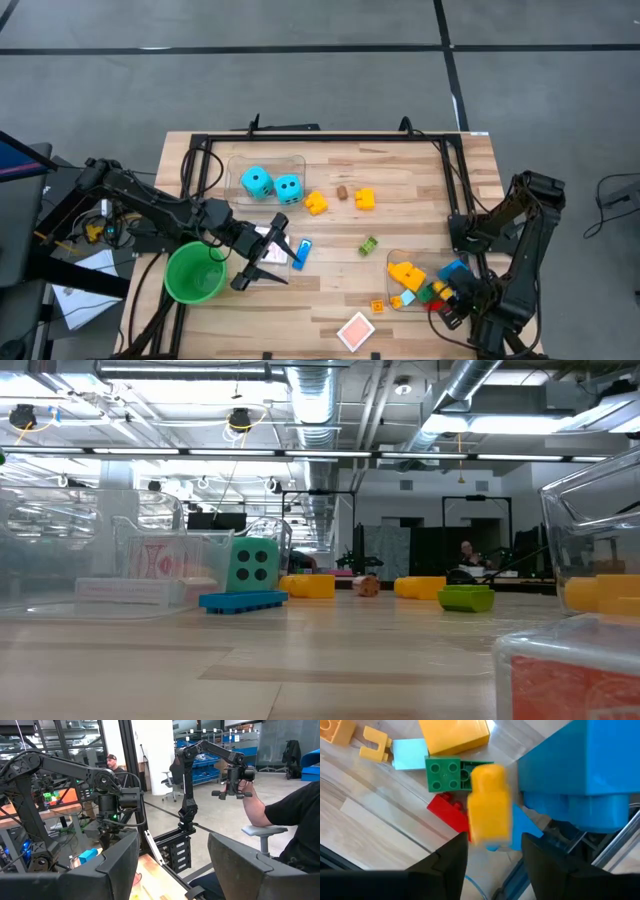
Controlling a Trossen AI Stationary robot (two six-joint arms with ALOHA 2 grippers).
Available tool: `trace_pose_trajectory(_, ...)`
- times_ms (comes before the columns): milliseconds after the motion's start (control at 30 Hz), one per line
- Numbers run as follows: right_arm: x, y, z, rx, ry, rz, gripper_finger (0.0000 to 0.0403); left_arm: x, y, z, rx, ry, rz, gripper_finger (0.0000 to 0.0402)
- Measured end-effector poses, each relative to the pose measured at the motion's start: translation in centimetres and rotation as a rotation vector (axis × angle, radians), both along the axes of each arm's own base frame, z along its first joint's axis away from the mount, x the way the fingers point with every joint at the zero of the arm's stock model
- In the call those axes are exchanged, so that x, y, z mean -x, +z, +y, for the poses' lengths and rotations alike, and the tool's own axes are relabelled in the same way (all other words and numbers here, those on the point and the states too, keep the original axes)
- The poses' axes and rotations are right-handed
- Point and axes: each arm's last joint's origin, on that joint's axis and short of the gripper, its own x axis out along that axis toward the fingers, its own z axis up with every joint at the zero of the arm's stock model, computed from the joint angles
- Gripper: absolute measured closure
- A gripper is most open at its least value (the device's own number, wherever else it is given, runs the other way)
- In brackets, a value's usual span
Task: Pick & Place Toys
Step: Put the yellow game piece into the bottom right transparent bin
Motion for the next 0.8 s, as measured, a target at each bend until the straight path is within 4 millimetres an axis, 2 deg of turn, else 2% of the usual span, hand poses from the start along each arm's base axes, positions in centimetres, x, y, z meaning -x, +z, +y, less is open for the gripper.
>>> trace_pose_trajectory(233, 0.0, 0.0, -0.1, 0.006, -0.008, 0.001, 0.0205, 0.0, 0.0, 0.0, 0.0, 0.0, 0.0, 0.017)
trace_pose_trajectory(533, 0.1, 0.0, 0.1, -0.003, 0.01, -0.015, 0.0209, 0.0, 0.0, 0.0, 0.0, 0.0, 0.0, 0.017)
trace_pose_trajectory(667, 0.3, 0.0, 0.5, -0.009, 0.076, -0.069, 0.0209, 0.0, 0.0, 0.0, 0.0, 0.0, 0.0, 0.017)
trace_pose_trajectory(800, 0.1, 1.2, 1.1, 0.021, 0.203, -0.193, 0.0209, 0.0, 0.0, 0.0, 0.0, 0.0, 0.0, 0.017)
